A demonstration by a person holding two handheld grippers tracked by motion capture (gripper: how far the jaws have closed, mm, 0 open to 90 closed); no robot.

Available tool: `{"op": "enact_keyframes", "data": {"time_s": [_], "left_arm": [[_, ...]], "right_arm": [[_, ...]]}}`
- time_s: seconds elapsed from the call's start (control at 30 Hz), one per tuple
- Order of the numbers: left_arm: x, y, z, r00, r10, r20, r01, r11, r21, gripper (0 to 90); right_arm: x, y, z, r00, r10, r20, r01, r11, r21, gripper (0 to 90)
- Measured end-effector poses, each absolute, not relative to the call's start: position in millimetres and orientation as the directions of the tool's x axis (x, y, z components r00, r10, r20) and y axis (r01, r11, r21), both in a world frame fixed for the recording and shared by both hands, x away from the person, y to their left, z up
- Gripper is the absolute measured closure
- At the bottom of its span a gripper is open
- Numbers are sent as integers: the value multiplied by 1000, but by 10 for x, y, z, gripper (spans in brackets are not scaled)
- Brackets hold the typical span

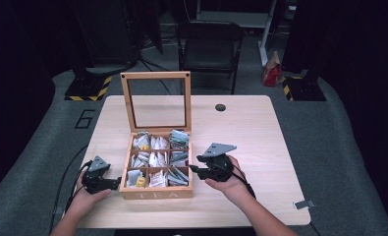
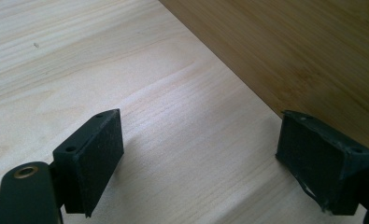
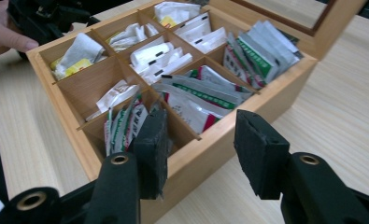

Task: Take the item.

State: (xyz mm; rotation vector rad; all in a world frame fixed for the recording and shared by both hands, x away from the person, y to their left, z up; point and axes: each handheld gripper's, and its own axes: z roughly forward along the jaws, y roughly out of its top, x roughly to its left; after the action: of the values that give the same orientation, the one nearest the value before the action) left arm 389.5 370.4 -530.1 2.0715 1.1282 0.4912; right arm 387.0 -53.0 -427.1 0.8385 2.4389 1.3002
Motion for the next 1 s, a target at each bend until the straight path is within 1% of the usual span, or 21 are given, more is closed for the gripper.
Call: {"op": "enact_keyframes", "data": {"time_s": [0.2,0.43,0.5,0.9,1.0], "left_arm": [[3895,3705,-5300,546,838,-8,566,-362,741,141],[3895,3704,-5301,545,838,-8,566,-361,741,142],[3895,3704,-5301,545,838,-8,566,-361,741,142],[3895,3705,-5300,546,838,-8,566,-362,741,142],[3895,3705,-5300,546,838,-8,566,-361,741,142]], "right_arm": [[3843,-410,-4321,-817,574,50,363,445,819,575],[3839,-319,-4372,-833,550,66,364,453,814,634],[3837,-297,-4387,-835,544,79,370,451,812,643],[3848,-209,-4460,-841,535,83,374,464,803,679],[3853,-191,-4479,-844,530,82,374,471,799,705]]}}
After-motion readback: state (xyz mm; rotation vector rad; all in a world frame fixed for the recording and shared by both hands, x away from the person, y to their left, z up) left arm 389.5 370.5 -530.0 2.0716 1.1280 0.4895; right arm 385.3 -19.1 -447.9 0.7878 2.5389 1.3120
